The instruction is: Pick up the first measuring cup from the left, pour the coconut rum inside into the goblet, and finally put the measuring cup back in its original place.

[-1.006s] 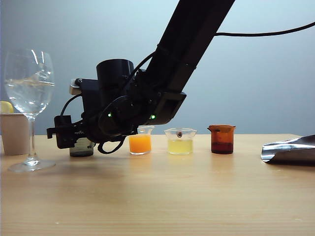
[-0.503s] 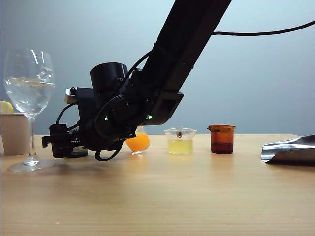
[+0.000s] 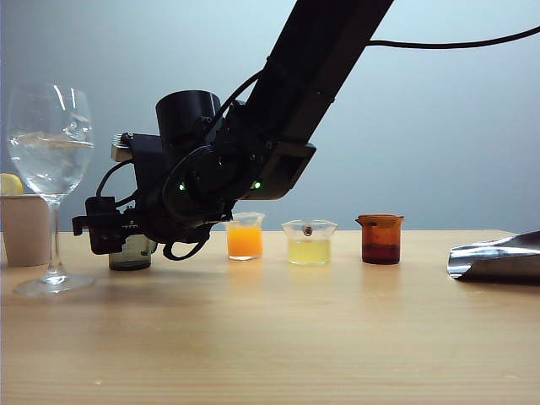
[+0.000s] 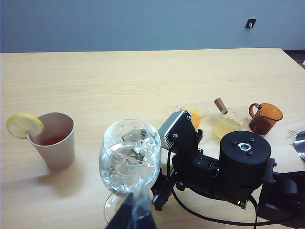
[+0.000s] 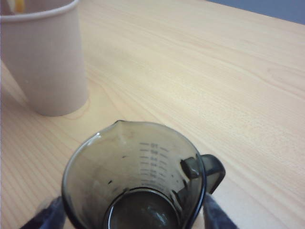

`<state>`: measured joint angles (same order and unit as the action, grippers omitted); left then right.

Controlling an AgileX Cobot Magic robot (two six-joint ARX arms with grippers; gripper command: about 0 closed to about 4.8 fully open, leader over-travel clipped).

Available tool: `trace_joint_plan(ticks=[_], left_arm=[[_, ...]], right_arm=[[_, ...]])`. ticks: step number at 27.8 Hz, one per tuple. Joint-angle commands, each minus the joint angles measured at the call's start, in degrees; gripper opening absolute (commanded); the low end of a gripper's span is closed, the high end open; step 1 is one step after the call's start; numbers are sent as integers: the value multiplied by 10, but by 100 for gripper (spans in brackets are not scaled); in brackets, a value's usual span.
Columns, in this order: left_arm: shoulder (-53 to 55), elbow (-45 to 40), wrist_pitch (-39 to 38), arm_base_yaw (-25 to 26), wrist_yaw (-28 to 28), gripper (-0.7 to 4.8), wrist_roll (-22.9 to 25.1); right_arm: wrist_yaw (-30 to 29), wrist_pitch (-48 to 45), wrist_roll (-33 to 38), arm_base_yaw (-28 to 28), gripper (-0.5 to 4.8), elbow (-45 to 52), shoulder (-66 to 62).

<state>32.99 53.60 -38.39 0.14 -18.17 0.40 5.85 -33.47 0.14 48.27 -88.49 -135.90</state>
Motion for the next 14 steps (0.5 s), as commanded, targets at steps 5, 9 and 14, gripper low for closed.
trace_joint_plan(ticks=[5, 9, 14], left_arm=[[-1, 3, 8, 0, 0, -5, 0], [-1, 3, 8, 0, 0, -5, 0], [-1, 3, 8, 0, 0, -5, 0]], right_arm=[[1, -1, -2, 1, 368, -2, 11], [1, 46, -2, 0, 368, -2, 30], [1, 103, -2, 0, 363, -2, 46]])
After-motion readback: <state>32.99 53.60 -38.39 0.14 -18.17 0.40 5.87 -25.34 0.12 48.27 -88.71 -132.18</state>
